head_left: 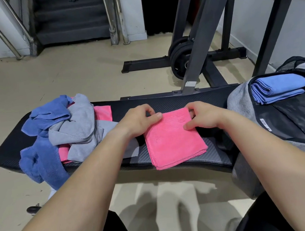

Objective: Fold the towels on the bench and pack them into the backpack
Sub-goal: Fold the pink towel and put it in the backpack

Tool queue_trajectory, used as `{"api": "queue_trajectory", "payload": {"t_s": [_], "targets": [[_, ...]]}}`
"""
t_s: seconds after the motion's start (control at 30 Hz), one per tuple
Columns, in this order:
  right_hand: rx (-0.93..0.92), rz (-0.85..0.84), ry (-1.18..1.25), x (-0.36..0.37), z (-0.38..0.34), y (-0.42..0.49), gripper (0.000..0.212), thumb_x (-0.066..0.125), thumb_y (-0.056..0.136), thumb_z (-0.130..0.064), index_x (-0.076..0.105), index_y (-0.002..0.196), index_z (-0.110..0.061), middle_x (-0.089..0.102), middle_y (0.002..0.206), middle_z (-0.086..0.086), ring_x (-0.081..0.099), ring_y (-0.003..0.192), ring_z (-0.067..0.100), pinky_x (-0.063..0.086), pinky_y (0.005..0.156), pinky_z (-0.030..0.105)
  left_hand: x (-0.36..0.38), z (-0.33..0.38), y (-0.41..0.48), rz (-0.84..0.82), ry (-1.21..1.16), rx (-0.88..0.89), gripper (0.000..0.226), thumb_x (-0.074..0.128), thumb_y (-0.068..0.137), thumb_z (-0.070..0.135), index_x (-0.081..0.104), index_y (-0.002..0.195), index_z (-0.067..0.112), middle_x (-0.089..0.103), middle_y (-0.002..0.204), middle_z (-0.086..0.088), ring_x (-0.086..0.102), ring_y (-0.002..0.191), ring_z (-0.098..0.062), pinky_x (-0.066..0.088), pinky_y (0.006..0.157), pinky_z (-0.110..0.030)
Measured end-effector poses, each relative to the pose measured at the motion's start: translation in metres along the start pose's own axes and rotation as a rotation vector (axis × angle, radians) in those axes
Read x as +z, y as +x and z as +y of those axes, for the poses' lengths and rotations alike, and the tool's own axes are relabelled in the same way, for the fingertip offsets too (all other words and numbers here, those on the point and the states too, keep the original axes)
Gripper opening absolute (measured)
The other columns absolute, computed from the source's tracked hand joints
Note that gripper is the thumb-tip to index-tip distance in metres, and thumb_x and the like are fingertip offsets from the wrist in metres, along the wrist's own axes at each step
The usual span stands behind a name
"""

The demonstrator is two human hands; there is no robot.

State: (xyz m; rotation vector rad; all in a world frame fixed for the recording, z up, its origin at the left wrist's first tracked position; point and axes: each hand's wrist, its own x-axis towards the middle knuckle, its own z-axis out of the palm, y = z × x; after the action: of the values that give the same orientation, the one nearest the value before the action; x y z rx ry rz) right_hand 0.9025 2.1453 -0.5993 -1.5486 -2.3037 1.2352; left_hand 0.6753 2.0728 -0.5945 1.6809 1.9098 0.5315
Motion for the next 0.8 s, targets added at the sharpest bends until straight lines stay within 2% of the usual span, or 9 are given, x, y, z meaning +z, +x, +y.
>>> {"api": "queue_trajectory", "payload": {"t_s": [0.07,0.13,0.2,0.3,0.47,0.57,0.67,0.73,0.8], "targets": [[0.005,-0.017,0.056,-0.001,0.004,-0.002,0.037,0.084,0.075,-0.008,0.061,0.103,-0.003,0.069,0.083,0.021,0.064,0.065,0.028,0.053,0.064,0.037,-0.004,-0.002,-0.001,-0.109,0.018,-0.068,0.036,0.076,0.079,0.053,0.067,0.098,0.024,0.067,0.095,0.009,0.061,0.09,-0.01,0.046,0.08,-0.03],[0.012,-0.018,0.127,-0.002,0.007,-0.003,0.032,0.081,0.078,-0.002,0.06,0.103,-0.002,0.062,0.067,0.009,0.054,0.052,0.014,0.043,0.052,0.029,-0.006,-0.004,-0.003,-0.171,0.047,-0.087,0.036,0.085,0.073,0.043,0.069,0.099,0.023,0.072,0.092,0.007,0.066,0.089,-0.012,0.052,0.085,-0.032],[0.031,-0.021,0.215,-0.003,0.007,-0.004,0.029,0.078,0.081,-0.001,0.059,0.102,-0.005,0.062,0.063,0.002,0.056,0.05,0.01,0.041,0.048,0.026,-0.007,-0.004,-0.004,-0.12,0.008,-0.091,0.033,0.088,0.073,0.03,0.069,0.098,0.021,0.074,0.086,0.002,0.067,0.075,-0.013,0.054,0.076,-0.029],[0.04,-0.021,0.341,-0.002,0.007,-0.006,0.024,0.073,0.086,0.001,0.056,0.101,-0.008,0.069,0.064,0.002,0.069,0.061,0.015,0.044,0.046,0.022,-0.003,0.001,-0.009,-0.047,-0.118,-0.098,0.029,0.085,0.077,0.012,0.065,0.098,0.015,0.072,0.068,-0.005,0.064,0.05,-0.013,0.049,0.055,-0.02],[0.018,0.018,0.411,-0.002,0.004,-0.012,0.021,0.067,0.089,0.006,0.055,0.104,-0.004,0.069,0.065,0.005,0.074,0.079,0.028,0.054,0.052,0.024,-0.001,0.004,-0.017,0.07,-0.194,-0.089,0.025,0.078,0.083,0.005,0.063,0.096,0.021,0.074,0.068,-0.006,0.072,0.057,-0.018,0.048,0.046,-0.019],[0.009,0.021,0.42,-0.003,0.002,-0.018,0.021,0.065,0.089,0.007,0.056,0.104,-0.005,0.071,0.076,0.011,0.073,0.08,0.028,0.055,0.055,0.025,-0.005,0.003,-0.022,0.086,-0.2,-0.048,0.022,0.072,0.085,0.004,0.063,0.095,0.021,0.074,0.07,-0.008,0.072,0.058,-0.019,0.054,0.052,-0.026],[-0.015,0.006,0.411,-0.004,0.003,-0.024,0.019,0.063,0.089,0.008,0.057,0.099,-0.007,0.071,0.085,0.017,0.073,0.087,0.032,0.059,0.068,0.033,-0.006,0.003,-0.031,0.06,-0.19,0.01,0.021,0.068,0.086,0.0,0.062,0.094,0.019,0.074,0.075,-0.008,0.074,0.067,-0.025,0.061,0.062,-0.034],[-0.043,-0.002,0.405,-0.004,0.008,-0.028,0.019,0.061,0.09,0.01,0.057,0.097,-0.007,0.07,0.09,0.018,0.073,0.09,0.032,0.06,0.079,0.038,-0.006,0.002,-0.039,0.053,-0.14,0.059,0.022,0.069,0.084,0.001,0.061,0.09,0.02,0.073,0.076,-0.004,0.073,0.067,-0.022,0.061,0.066,-0.034],[-0.097,0.001,0.368,-0.002,0.012,-0.035,0.02,0.061,0.089,0.012,0.057,0.096,-0.006,0.067,0.095,0.014,0.071,0.089,0.027,0.06,0.082,0.035,-0.005,0.0,-0.048,0.051,-0.051,0.121,0.025,0.072,0.081,0.004,0.06,0.086,0.025,0.072,0.08,0.003,0.069,0.07,-0.014,0.056,0.072,-0.032]]}}
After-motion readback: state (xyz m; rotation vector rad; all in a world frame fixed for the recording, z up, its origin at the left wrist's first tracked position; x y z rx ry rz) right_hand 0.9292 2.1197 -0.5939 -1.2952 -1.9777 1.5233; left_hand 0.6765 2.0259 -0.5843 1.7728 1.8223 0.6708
